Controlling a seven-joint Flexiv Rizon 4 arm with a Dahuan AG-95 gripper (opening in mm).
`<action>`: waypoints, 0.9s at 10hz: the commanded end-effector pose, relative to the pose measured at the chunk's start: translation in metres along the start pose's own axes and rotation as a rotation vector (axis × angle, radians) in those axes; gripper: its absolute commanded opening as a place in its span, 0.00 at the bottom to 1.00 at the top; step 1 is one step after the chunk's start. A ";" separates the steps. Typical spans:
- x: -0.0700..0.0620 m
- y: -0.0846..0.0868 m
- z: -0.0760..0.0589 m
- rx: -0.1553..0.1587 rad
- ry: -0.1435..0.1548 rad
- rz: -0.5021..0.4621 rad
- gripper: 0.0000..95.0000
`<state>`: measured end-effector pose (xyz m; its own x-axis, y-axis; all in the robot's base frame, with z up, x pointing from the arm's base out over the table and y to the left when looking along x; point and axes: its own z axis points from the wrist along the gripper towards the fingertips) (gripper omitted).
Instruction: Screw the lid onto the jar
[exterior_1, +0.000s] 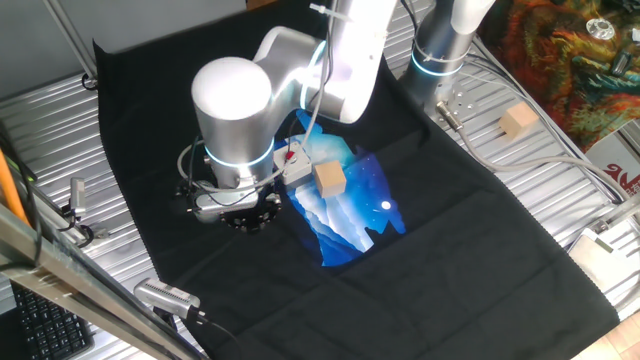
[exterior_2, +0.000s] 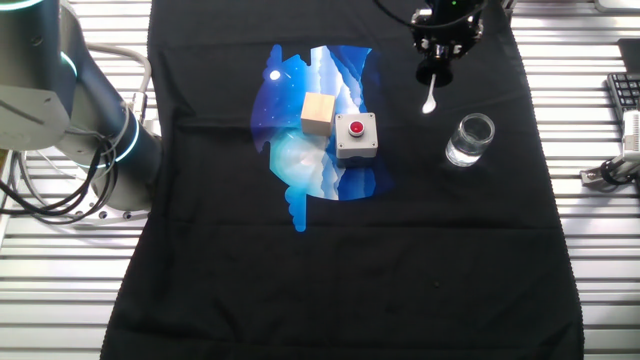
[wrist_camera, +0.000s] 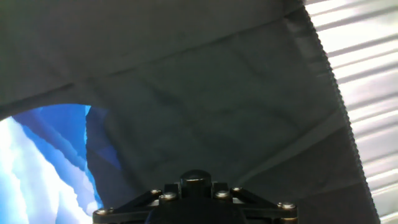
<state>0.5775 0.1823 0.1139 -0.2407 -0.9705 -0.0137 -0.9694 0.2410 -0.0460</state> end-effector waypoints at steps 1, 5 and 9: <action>-0.006 -0.008 0.004 0.003 0.005 -0.020 0.00; -0.019 -0.028 0.002 -0.014 0.009 -0.094 0.00; -0.023 -0.040 0.005 -0.022 -0.005 -0.101 0.00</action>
<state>0.6232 0.1942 0.1118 -0.1400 -0.9900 -0.0164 -0.9897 0.1404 -0.0278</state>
